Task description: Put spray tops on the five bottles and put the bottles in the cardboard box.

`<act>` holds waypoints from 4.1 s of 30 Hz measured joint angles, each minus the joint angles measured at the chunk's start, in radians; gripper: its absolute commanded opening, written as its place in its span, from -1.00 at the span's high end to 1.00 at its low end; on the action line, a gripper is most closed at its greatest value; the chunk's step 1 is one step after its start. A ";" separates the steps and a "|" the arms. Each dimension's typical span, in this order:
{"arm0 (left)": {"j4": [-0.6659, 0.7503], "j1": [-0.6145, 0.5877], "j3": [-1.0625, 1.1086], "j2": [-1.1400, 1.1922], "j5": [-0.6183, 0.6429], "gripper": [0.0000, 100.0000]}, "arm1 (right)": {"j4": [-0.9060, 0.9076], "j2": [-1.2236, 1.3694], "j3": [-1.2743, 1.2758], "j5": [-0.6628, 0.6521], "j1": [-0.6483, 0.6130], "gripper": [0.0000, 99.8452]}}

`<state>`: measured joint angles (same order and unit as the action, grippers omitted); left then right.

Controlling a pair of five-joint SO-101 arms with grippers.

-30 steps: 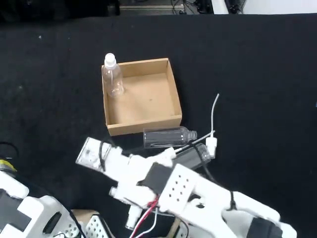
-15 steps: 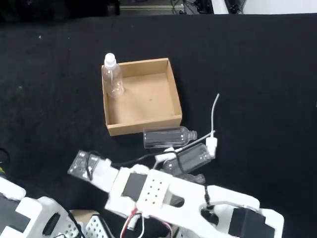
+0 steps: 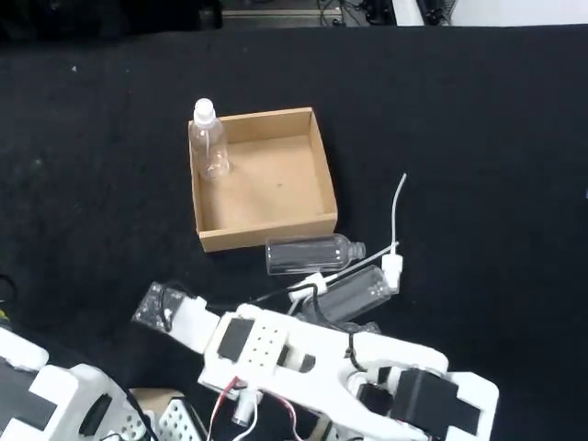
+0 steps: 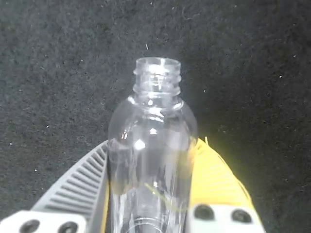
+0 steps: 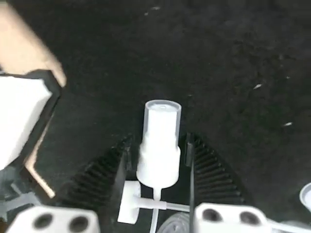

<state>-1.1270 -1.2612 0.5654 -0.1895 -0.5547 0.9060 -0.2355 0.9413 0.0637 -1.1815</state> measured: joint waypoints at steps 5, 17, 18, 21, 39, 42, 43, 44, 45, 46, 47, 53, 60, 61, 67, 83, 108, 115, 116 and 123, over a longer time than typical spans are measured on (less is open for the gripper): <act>0.000 0.000 0.000 0.000 0.000 0.94 | -0.003 0.005 0.000 -0.003 0.000 0.69; 0.000 0.000 0.000 0.000 0.000 0.94 | 0.058 0.017 -0.038 -0.190 0.064 0.98; 0.000 0.000 0.000 0.000 0.000 0.94 | 0.091 0.017 -0.064 -0.192 0.086 0.98; 0.000 0.000 0.000 0.000 0.003 0.94 | 0.178 -0.054 -0.164 -0.198 0.153 0.98; -0.044 0.423 0.166 -0.603 0.350 0.94 | 0.582 -0.483 -0.971 -0.118 0.575 0.98; -0.044 0.585 0.181 -0.723 0.443 0.94 | 0.582 -0.483 -1.066 -0.035 0.689 0.98; -0.044 0.634 0.183 -0.753 0.471 0.94 | 0.582 -0.483 -1.085 -0.012 0.727 0.98; -0.044 0.683 0.183 -0.783 0.494 0.94 | 0.575 -0.485 -1.097 0.011 0.764 0.98; -0.046 0.726 0.184 -0.812 0.517 0.94 | 0.560 -0.485 -1.102 0.032 0.799 0.98; -0.046 0.770 0.184 -0.836 0.534 0.94 | 0.543 -0.485 -1.102 0.054 0.827 0.98; -0.046 0.813 0.184 -0.858 0.548 0.94 | 0.519 -0.485 -1.102 0.075 0.852 0.98; -0.002 1.013 0.252 -0.990 0.566 0.94 | 0.376 -0.485 -1.103 0.178 0.887 0.98; 0.262 1.125 0.546 -1.211 0.574 0.94 | 0.287 -0.485 -1.103 0.250 0.888 0.98; 0.273 1.149 0.583 -1.252 0.574 0.94 | 0.276 -0.485 -1.103 0.250 0.888 0.98; 0.293 1.218 0.761 -1.540 0.575 0.94 | 0.235 -0.485 -1.103 0.253 0.822 0.98; 0.516 1.227 0.948 -1.626 0.575 0.94 | -0.114 -0.499 -0.842 0.253 0.687 0.98; 0.881 1.227 1.112 -1.625 0.575 0.94 | -0.183 -0.499 -0.799 0.253 0.690 0.98; 1.080 1.261 1.112 -1.625 0.575 0.94 | -0.183 -0.499 -0.799 0.253 0.690 0.98; 1.080 1.275 1.112 -1.625 0.575 0.94 | -0.183 -0.499 -0.799 0.253 0.690 0.98; 1.053 1.390 1.112 -1.625 0.575 0.94 | -0.183 -0.499 -0.799 0.253 0.690 0.98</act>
<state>-0.0744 0.1289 1.6778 -1.8144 0.0207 0.7234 -0.7342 0.1419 0.3168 -0.4910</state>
